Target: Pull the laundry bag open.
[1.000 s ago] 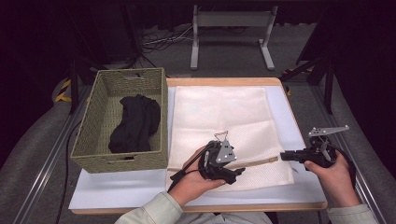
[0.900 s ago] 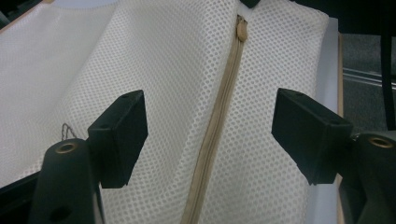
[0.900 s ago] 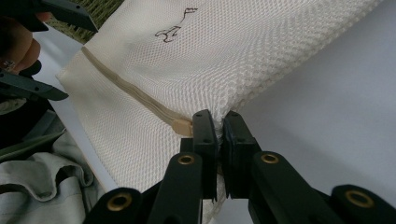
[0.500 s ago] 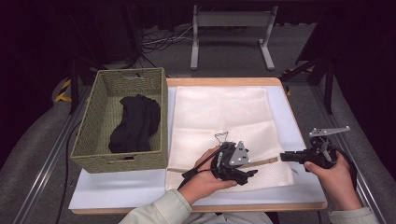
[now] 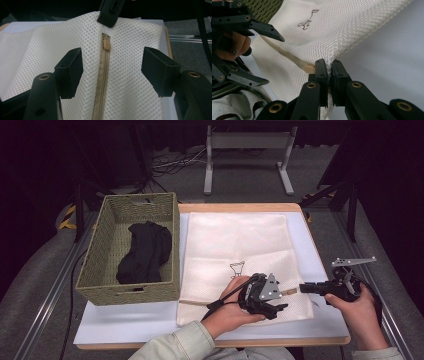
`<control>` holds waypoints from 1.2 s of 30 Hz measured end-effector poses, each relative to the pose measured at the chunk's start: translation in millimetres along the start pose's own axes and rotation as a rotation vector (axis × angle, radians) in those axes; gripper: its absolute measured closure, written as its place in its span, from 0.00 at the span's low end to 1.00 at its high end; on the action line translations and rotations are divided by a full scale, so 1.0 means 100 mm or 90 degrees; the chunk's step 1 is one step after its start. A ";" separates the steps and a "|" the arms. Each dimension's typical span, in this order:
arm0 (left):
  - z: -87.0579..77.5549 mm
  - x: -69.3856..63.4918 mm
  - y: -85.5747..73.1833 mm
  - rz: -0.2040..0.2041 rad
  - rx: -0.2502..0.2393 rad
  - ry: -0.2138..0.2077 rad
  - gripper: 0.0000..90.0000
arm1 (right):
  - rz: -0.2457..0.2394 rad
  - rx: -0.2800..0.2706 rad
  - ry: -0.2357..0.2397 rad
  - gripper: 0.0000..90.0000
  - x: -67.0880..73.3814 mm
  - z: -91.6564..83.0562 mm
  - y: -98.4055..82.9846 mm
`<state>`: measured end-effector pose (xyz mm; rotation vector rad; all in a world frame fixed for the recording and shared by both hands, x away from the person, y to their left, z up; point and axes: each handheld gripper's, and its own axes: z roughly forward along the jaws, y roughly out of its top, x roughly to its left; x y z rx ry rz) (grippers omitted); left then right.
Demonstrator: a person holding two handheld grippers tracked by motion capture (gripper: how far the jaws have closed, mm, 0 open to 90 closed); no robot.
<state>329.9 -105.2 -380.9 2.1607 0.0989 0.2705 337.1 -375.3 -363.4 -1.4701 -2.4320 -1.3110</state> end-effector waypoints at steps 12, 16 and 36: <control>0.17 -0.03 0.05 0.035 0.005 -0.006 0.47 | 0.019 -0.005 -0.003 0.95 0.02 0.00 -0.03; 0.20 -0.01 0.06 0.034 0.002 -0.006 0.49 | 0.019 -0.005 -0.007 0.95 0.05 0.00 -0.03; 0.31 -0.02 0.06 0.044 -0.014 -0.007 0.65 | 0.017 -0.002 0.001 0.95 0.04 0.02 0.00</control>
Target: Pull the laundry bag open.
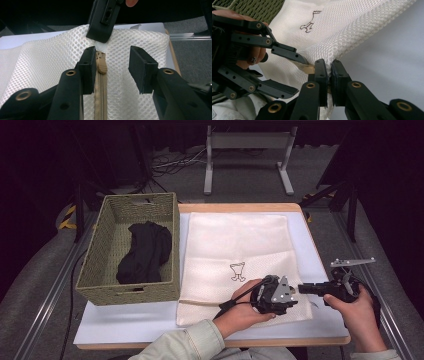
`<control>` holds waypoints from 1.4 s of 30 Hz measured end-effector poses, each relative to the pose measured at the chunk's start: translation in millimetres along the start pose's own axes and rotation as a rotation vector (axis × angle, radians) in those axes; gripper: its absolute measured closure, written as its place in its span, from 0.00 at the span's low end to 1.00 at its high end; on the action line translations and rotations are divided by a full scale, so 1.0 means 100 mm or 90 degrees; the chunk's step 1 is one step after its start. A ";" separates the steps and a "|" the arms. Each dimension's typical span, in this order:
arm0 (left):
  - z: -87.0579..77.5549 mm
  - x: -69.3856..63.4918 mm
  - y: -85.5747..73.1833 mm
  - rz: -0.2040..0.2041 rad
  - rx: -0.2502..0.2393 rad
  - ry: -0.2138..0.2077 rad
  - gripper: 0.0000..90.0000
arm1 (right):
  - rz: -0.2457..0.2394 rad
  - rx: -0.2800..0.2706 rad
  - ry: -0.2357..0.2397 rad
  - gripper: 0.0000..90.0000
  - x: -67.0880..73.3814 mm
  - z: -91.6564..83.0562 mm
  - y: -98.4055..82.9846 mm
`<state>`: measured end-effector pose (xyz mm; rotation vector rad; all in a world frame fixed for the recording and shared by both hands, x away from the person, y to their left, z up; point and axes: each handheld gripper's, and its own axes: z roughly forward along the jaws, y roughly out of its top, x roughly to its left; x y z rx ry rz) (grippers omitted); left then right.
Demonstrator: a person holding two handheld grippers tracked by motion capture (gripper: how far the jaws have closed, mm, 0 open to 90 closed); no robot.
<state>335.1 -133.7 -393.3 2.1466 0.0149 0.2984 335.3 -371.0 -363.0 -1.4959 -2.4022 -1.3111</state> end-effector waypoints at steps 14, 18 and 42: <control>0.09 -0.04 -0.03 0.040 0.056 0.051 0.72 | 0.045 -0.001 0.040 0.95 -0.02 0.01 -0.02; 0.10 -0.04 -0.03 0.038 0.067 0.052 0.77 | 0.054 -0.004 0.050 0.95 -0.03 0.01 -0.02; 0.13 0.01 -0.05 -0.010 0.102 0.031 0.89 | 0.047 0.002 0.055 0.95 -0.01 0.04 -0.02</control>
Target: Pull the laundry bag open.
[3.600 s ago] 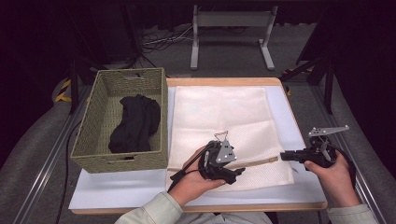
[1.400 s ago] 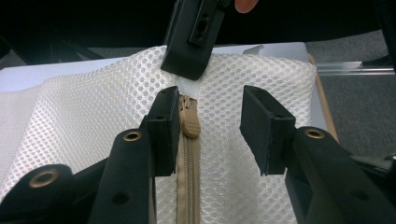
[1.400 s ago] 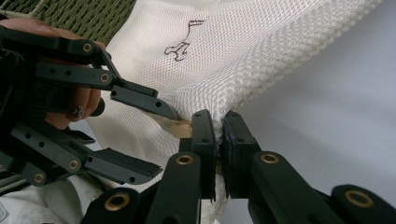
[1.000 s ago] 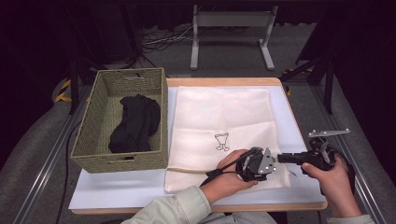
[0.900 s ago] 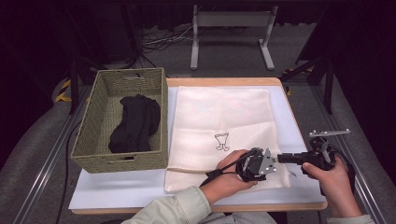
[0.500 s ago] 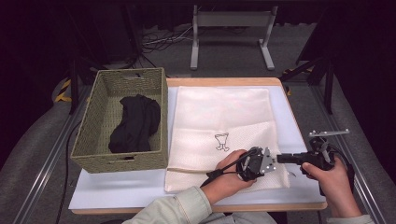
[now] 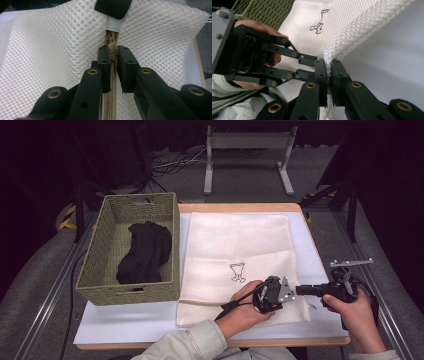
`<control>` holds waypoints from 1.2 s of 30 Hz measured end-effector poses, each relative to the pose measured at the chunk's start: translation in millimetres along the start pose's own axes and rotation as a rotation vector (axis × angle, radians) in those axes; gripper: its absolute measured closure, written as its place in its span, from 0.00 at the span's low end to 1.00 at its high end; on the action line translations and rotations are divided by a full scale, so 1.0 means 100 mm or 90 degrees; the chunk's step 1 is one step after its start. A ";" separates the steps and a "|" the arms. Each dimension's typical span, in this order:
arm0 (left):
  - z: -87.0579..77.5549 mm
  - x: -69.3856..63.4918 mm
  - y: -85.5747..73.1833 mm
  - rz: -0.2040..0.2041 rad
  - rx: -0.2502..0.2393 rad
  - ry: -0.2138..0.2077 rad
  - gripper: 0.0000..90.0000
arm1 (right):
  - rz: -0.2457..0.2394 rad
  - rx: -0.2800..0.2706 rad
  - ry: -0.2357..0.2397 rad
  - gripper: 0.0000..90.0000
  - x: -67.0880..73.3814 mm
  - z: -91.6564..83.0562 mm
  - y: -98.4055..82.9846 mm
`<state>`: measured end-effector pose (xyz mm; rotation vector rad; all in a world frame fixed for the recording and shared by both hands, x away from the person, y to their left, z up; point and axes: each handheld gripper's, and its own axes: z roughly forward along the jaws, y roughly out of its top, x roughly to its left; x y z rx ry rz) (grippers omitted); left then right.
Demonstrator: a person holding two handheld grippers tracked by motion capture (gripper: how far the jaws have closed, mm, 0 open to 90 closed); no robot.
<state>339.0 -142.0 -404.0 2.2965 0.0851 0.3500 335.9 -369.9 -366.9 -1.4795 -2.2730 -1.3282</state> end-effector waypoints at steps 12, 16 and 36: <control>0.04 -0.02 0.01 -0.015 0.007 -0.005 0.83 | -0.003 -0.002 0.002 0.95 0.01 0.03 0.00; 0.05 -0.04 0.03 -0.009 0.013 0.006 0.84 | 0.000 -0.004 0.004 0.95 0.01 0.02 0.00; -0.02 -0.01 0.04 -0.030 0.031 0.006 0.92 | 0.002 -0.009 -0.007 0.95 0.00 -0.01 -0.01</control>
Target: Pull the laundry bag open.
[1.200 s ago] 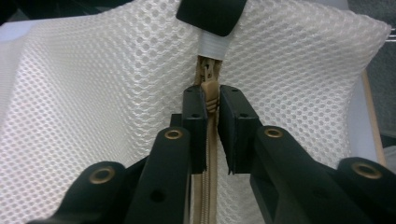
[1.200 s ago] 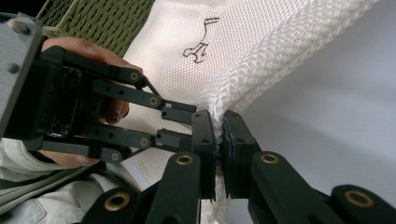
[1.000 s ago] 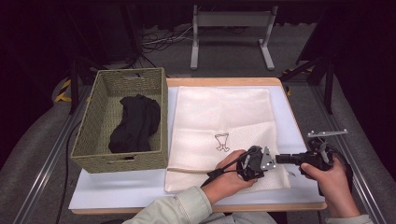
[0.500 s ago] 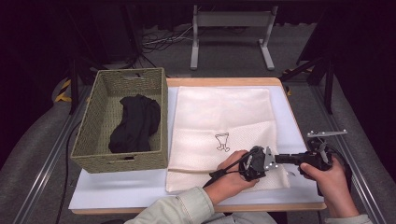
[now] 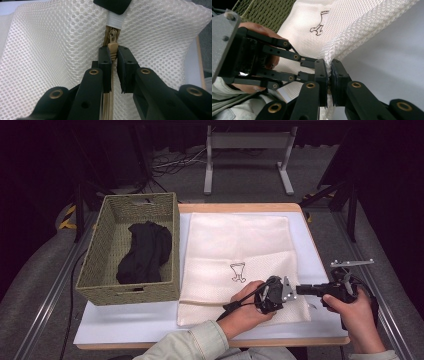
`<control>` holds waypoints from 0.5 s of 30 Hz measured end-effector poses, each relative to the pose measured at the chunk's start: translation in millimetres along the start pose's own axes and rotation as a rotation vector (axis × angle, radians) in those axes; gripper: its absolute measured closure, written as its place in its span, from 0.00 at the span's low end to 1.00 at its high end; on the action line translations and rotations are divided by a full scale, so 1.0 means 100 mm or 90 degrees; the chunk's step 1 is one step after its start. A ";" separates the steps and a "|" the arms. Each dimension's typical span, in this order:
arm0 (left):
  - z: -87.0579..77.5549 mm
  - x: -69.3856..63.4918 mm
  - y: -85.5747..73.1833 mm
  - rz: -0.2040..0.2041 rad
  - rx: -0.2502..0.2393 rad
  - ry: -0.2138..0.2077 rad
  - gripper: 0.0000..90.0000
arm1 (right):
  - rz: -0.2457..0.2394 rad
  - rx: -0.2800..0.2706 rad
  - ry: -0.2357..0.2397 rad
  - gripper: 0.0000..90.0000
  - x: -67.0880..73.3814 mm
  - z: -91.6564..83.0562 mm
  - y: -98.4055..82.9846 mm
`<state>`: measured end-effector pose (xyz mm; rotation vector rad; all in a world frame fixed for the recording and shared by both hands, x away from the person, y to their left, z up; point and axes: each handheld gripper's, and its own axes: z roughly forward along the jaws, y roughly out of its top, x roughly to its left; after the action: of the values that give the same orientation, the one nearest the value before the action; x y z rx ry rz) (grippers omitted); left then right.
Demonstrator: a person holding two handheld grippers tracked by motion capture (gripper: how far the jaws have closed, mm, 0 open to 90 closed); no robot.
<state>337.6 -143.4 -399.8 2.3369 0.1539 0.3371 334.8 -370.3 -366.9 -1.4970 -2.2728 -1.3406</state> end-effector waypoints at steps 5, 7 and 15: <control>-0.05 0.00 0.01 0.006 0.001 0.002 0.92 | -0.006 0.000 -0.004 0.95 0.00 -0.01 0.00; -0.07 0.00 0.01 0.006 0.005 -0.001 0.92 | -0.006 0.001 -0.005 0.95 0.00 -0.01 0.00; -0.12 0.01 0.03 0.002 0.019 -0.011 0.92 | -0.019 0.002 -0.008 0.95 0.02 0.00 0.00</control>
<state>334.8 -137.2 -388.9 2.3693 0.1481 0.3188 334.2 -368.8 -365.6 -1.4812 -2.3123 -1.3391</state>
